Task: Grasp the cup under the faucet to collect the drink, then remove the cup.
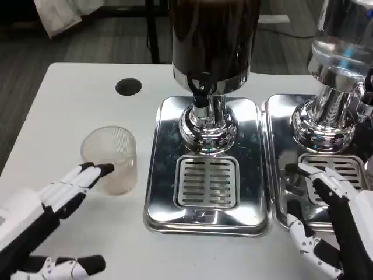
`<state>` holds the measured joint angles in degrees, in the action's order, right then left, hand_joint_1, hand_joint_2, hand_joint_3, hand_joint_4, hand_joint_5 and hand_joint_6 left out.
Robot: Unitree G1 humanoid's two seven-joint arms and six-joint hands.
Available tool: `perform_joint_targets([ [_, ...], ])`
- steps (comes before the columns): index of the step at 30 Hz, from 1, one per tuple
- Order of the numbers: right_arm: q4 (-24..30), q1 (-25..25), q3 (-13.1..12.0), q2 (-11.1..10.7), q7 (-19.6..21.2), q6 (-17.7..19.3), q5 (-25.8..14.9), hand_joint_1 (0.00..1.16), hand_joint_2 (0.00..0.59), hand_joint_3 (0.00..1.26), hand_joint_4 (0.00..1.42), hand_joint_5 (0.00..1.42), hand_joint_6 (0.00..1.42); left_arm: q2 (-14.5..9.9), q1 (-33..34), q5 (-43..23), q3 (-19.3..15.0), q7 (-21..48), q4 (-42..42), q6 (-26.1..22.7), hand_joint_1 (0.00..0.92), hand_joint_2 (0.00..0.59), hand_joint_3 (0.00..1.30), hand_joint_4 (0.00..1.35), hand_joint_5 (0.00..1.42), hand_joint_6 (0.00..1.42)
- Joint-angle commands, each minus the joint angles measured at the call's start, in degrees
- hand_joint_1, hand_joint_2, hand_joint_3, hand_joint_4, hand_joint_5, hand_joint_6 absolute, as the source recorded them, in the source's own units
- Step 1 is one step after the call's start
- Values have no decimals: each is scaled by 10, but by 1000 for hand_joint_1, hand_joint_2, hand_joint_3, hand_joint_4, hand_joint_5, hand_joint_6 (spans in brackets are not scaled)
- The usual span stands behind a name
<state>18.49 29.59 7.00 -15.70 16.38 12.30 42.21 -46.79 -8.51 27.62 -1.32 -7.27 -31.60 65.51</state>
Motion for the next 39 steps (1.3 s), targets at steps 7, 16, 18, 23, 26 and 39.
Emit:
perform_joint_targets([
  [7, 10, 5, -1, 2, 0, 3, 0, 494, 488, 282, 255, 170, 282, 12, 33, -25, -13, 7, 0, -58, 0, 83, 0, 0, 0, 101],
  [16, 9, -4, 3, 7, -3, -4, 4, 494, 488, 282, 256, 170, 282, 18, 78, -27, -4, 22, -19, -122, 0, 77, 0, 0, 0, 102],
  [18, 8, -6, 4, 8, -4, -6, 5, 494, 488, 282, 256, 170, 282, 21, 92, -31, 2, 33, -27, -141, 0, 74, 0, 0, 0, 103],
  [23, 7, -14, 7, 14, -7, -11, 9, 494, 488, 282, 261, 170, 282, 31, 132, -27, 18, 48, -52, -167, 0, 66, 0, 0, 0, 103],
  [26, 6, -17, 8, 16, -9, -14, 12, 494, 488, 282, 264, 170, 282, 42, 160, -30, 29, 54, -79, -182, 0, 63, 0, 0, 0, 103],
  [39, 9, -16, 14, 20, -8, -18, 18, 494, 488, 282, 270, 178, 282, 82, 244, -46, 54, 69, -181, -214, 0, 34, 0, 0, 84, 156],
])
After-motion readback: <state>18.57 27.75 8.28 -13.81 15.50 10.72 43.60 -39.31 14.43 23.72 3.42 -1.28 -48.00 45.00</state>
